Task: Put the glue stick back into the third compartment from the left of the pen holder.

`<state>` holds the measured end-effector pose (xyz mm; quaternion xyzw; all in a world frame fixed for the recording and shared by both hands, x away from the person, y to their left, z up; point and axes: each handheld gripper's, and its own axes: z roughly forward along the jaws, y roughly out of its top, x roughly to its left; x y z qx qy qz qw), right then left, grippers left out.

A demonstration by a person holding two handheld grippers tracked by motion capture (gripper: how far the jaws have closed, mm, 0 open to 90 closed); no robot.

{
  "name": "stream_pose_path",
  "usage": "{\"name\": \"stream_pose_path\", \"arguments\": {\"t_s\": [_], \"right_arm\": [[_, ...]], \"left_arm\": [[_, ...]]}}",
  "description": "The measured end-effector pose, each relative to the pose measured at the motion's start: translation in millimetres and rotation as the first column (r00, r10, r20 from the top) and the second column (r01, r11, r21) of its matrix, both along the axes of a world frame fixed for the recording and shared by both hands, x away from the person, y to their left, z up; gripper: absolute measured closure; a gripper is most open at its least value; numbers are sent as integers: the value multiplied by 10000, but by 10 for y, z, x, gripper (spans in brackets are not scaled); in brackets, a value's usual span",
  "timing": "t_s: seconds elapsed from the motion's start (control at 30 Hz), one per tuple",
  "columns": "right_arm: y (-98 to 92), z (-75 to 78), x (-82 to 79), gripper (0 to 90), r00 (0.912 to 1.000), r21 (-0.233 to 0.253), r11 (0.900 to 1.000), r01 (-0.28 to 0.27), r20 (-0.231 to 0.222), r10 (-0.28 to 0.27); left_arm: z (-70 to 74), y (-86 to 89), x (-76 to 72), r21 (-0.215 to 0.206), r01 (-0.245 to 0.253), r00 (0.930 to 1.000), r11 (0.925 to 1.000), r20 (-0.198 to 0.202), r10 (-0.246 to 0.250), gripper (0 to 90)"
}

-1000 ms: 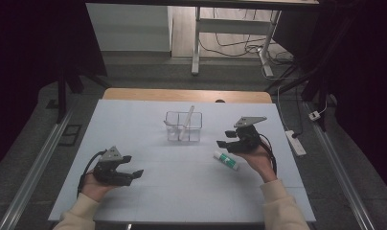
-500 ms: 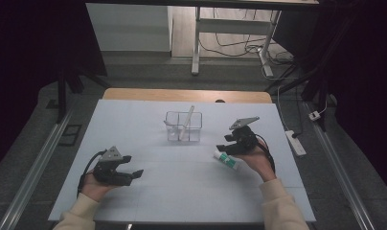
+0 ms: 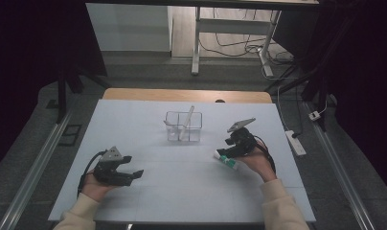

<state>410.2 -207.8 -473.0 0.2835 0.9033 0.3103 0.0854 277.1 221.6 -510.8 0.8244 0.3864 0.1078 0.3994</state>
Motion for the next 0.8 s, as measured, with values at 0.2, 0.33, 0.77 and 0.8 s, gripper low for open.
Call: {"name": "stream_pose_path", "arguments": {"t_s": [0.2, 0.33, 0.77, 0.8], "right_arm": [[33, -45, 17, 350, 9998, -247, 9996, -144, -136, 141], [65, -78, 7, 333, 9993, -434, 9988, -230, -292, 217], [218, -222, 4, 304, 9983, -1263, 9911, -413, -461, 357], [223, -229, 4, 305, 9983, -1315, 9905, -398, -469, 339]], "left_arm": [[-5, 12, 3, -25, -10, 10000, 10000, -15, 10, 233], [-6, 7, 2, -5, 9, 10000, 10000, -13, -9, 233], [-16, -10, 4, 64, 30, 10000, 10000, -65, -30, 232], [-17, -10, 4, 75, 40, 10000, 10000, -72, -39, 232]]}}
